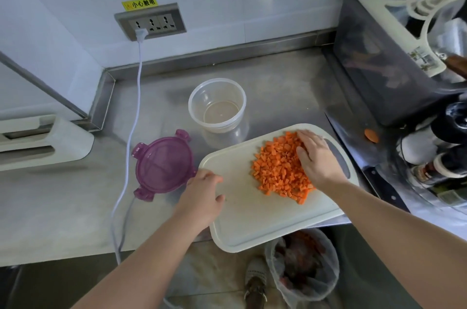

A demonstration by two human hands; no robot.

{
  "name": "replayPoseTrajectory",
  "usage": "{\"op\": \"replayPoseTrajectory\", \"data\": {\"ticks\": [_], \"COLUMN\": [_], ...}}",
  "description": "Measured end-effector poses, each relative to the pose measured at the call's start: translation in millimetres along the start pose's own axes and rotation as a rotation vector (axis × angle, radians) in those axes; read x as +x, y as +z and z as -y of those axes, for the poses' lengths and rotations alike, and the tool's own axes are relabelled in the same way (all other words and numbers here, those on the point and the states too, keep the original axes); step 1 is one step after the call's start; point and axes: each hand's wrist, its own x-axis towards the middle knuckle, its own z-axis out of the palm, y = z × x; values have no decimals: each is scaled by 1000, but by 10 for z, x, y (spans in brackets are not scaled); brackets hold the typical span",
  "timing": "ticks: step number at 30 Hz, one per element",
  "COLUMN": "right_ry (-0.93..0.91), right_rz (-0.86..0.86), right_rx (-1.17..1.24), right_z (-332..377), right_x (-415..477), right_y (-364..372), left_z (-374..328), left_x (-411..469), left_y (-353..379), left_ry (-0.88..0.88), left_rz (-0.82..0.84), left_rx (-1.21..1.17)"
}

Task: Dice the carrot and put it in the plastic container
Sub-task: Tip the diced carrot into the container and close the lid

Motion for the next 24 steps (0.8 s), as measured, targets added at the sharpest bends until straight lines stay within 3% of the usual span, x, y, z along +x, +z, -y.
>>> {"op": "replayPoseTrajectory", "data": {"ticks": [9,12,16,24], "right_ry": [-52,-2,264,930], "right_rz": [90,25,-105,-260], "right_rx": [175,280,474,1078], "right_z": [343,392,355,94], "right_x": [-180,-220,-273,-677], "right_y": [114,-90,-352,-441], "left_z": [-6,-85,-245,-301], "left_x": [56,105,266,638], "left_y": [-117,-204,-237,-253], "left_ry": [-13,-37,41,94], "left_rz": [37,-18,-83,0], "left_rx": [49,67,10,34]}}
